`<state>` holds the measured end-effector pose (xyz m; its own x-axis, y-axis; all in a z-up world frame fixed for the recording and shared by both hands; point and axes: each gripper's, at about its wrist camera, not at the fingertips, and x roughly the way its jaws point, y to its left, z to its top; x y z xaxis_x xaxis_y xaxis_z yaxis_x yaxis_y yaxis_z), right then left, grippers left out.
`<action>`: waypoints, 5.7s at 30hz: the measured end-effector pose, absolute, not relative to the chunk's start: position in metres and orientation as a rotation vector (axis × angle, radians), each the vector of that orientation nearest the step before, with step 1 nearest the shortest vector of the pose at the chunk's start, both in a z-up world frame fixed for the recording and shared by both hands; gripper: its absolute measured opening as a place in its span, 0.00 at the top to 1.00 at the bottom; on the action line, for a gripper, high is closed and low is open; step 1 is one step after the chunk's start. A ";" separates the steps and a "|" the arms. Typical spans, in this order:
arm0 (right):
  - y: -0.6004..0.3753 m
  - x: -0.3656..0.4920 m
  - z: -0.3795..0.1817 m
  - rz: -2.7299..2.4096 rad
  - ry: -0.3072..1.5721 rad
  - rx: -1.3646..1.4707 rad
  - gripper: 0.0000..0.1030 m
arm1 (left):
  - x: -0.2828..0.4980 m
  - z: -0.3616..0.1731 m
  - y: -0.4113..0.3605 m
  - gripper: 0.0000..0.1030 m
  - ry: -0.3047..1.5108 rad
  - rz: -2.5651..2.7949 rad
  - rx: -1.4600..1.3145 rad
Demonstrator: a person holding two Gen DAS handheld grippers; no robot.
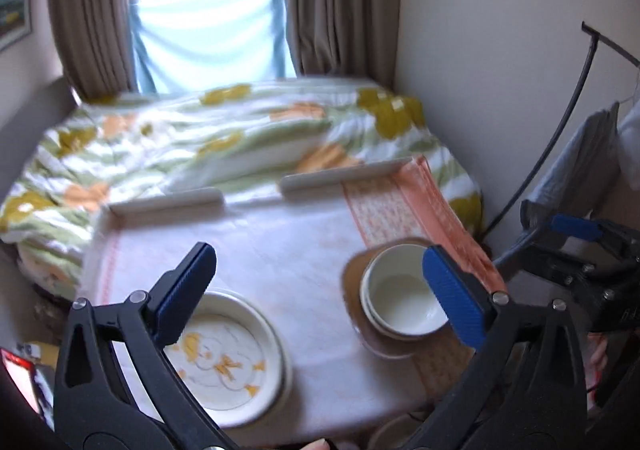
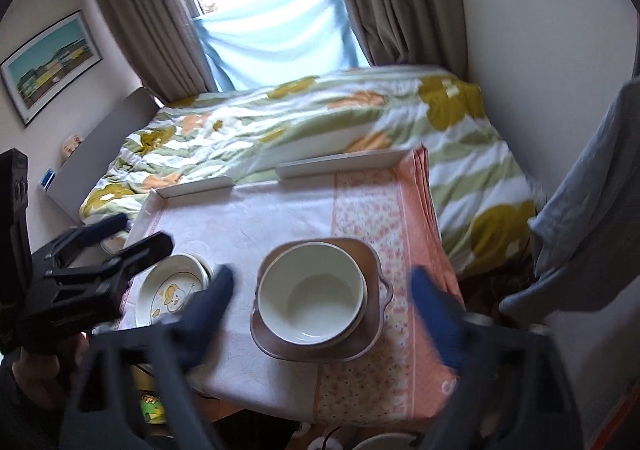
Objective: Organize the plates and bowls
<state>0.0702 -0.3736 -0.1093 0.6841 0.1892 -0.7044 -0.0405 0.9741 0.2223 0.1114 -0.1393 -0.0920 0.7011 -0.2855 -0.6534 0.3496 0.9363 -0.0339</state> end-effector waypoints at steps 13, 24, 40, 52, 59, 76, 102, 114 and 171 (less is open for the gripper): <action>-0.399 0.087 -0.161 0.052 1.042 0.038 0.03 | 0.126 -0.178 -0.142 0.00 1.040 -0.484 0.177; -0.406 0.132 -0.252 0.084 1.262 -0.043 0.27 | 0.156 -0.257 -0.173 0.12 1.228 -0.493 0.212; -0.397 0.156 -0.279 0.207 1.312 -0.023 0.63 | 0.184 -0.284 -0.199 0.54 1.295 -0.515 0.221; -0.385 0.163 -0.296 0.299 1.304 -0.014 0.88 | 0.188 -0.302 -0.217 0.89 1.317 -0.576 0.214; -0.381 0.159 -0.295 0.313 1.263 -0.017 0.92 | 0.186 -0.300 -0.219 0.89 1.286 -0.560 0.227; -0.336 0.164 -0.216 0.356 1.158 -0.043 0.92 | 0.177 -0.214 -0.152 0.90 1.169 -0.479 0.136; -0.152 0.152 -0.247 0.350 1.215 0.106 0.92 | 0.170 -0.246 0.027 0.90 1.233 -0.425 0.160; -0.139 0.154 -0.272 0.256 1.243 0.119 0.92 | 0.176 -0.273 0.037 0.91 1.240 -0.448 0.154; -0.195 0.009 -0.017 0.093 0.622 0.076 0.01 | 0.034 0.004 0.055 0.00 0.546 -0.289 -0.033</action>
